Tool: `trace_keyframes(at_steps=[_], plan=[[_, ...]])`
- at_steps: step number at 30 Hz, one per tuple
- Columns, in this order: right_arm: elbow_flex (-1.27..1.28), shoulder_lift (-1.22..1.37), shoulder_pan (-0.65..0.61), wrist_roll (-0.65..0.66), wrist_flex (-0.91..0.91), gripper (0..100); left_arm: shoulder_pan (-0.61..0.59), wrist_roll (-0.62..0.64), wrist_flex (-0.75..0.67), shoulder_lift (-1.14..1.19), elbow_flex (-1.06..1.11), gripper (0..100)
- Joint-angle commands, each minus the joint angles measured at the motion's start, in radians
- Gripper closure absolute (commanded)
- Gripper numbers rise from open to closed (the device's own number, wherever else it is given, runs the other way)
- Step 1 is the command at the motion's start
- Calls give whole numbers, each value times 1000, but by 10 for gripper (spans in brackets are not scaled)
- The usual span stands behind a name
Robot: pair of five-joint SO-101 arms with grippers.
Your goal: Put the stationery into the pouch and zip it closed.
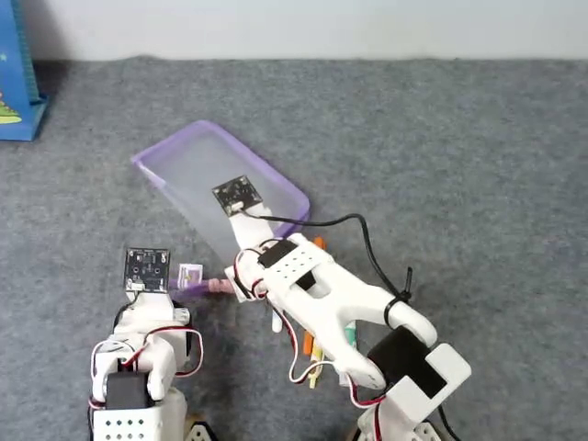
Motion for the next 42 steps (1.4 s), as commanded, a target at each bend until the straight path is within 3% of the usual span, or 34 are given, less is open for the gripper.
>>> trace_keyframes(at_steps=[1,7,25,30,36,42], plan=[[-40,1,-7,43,5,990,-2,8,5,-9,-15,986],[-37,-42,-7,110,50,989,-2,8,5,-9,-15,986],[187,-619,15,158,94,991,-2,8,5,-9,-15,986],[227,-584,13,107,94,978,-2,8,5,-9,-15,986],[219,-450,-33,49,74,865,-2,8,5,-9,-15,986],[170,-300,-47,48,-1,892,-2,8,5,-9,-15,986]])
